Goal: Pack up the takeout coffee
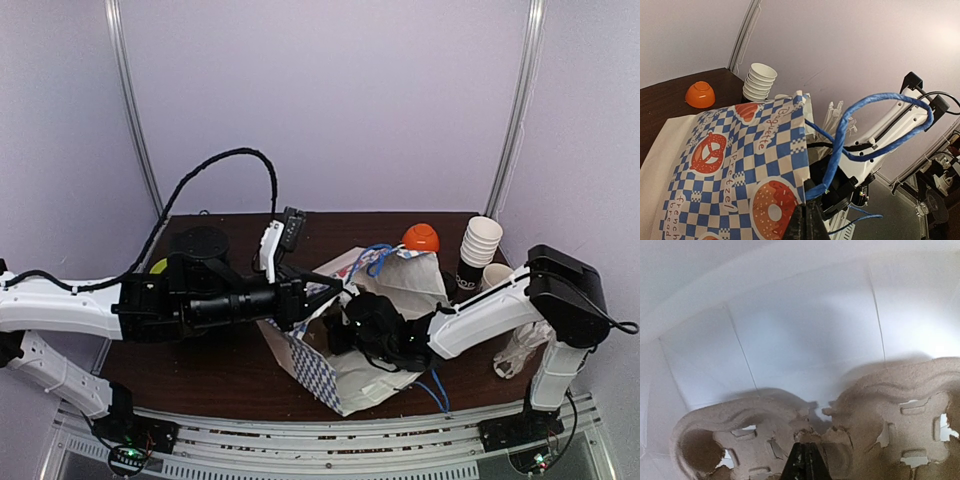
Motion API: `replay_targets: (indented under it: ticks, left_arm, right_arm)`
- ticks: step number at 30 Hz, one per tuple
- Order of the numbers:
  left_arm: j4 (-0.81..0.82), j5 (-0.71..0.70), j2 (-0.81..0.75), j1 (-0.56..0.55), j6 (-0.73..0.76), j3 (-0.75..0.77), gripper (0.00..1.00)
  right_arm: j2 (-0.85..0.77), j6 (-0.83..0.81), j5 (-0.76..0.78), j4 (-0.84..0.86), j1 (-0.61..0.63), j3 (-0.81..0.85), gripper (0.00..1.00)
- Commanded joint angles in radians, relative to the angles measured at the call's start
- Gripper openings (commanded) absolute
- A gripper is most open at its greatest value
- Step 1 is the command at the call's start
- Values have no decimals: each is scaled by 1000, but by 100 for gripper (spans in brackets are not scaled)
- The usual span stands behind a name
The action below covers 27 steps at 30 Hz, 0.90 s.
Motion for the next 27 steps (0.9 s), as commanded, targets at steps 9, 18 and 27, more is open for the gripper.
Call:
replay_targets:
  ticks: [9, 18, 27]
  left_arm:
    - [38, -55, -30, -4, -9, -24, 0]
    - [4, -57, -40, -3, -4, -45, 0]
    - [12, -13, -60, -3, -9, -67, 0]
  right_arm:
    - [-108, -17, -60, 270, -6, -148, 0]
    - [-191, -46, -3, 331, -5, -220, 0]
    - [-242, -78, 2, 398, -6, -276, 0]
